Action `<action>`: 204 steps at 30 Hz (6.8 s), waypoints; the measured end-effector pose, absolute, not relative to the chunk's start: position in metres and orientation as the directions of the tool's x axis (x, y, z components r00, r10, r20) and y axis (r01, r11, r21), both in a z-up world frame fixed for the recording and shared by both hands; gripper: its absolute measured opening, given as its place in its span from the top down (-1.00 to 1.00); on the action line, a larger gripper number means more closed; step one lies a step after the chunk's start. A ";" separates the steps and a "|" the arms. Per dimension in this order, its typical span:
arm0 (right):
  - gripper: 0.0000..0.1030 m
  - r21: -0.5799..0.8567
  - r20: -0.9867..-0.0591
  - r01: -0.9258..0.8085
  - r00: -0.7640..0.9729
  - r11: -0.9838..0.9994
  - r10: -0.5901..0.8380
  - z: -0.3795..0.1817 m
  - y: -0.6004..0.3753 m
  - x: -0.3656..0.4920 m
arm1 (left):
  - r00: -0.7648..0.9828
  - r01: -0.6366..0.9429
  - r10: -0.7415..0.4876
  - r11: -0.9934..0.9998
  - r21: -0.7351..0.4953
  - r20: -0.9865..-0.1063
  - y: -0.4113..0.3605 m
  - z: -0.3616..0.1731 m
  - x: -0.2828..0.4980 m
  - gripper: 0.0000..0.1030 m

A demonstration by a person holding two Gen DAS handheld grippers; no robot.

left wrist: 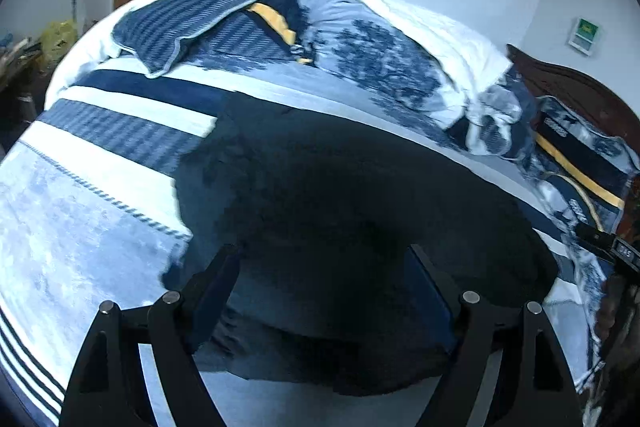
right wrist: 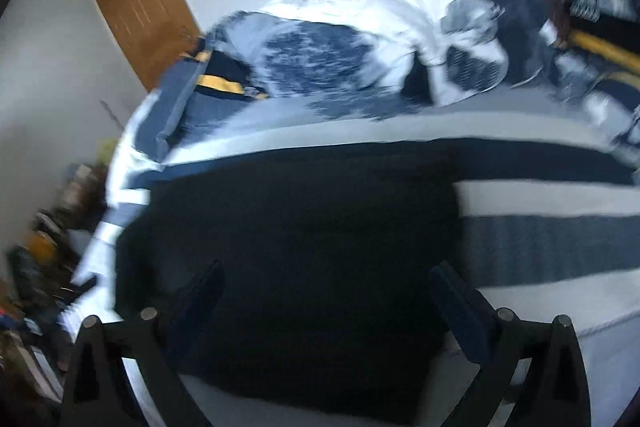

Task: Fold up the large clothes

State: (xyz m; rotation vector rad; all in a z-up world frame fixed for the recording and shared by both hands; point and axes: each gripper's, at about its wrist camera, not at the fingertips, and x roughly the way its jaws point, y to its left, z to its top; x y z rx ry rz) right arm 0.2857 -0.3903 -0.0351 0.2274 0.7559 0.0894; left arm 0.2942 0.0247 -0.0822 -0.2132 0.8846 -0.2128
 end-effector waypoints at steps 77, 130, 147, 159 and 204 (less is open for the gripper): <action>0.05 0.483 -0.710 -0.035 0.569 0.875 0.415 -0.161 -0.344 0.266 | 0.313 0.133 -0.397 0.918 -0.374 -0.863 -0.026 -0.151 0.275 0.61; -0.71 0.127 -0.575 0.093 0.818 0.988 -0.003 0.081 -0.257 -0.079 | 0.799 0.083 -0.050 0.996 0.027 -0.599 0.002 0.077 -0.048 -0.70; -0.71 0.129 -0.462 0.069 0.887 0.989 -0.002 0.127 -0.248 -0.160 | 0.843 0.058 -0.024 0.997 0.046 -0.538 -0.006 0.137 -0.120 -0.71; -0.71 0.102 -0.448 0.047 0.894 0.994 0.004 0.132 -0.240 -0.169 | 0.838 0.027 -0.010 0.999 0.025 -0.545 0.004 0.138 -0.127 -0.72; -0.71 0.080 -0.507 0.052 0.862 0.995 -0.005 0.108 -0.232 -0.133 | 0.778 0.045 -0.022 0.999 0.021 -0.628 0.009 0.105 -0.091 -0.72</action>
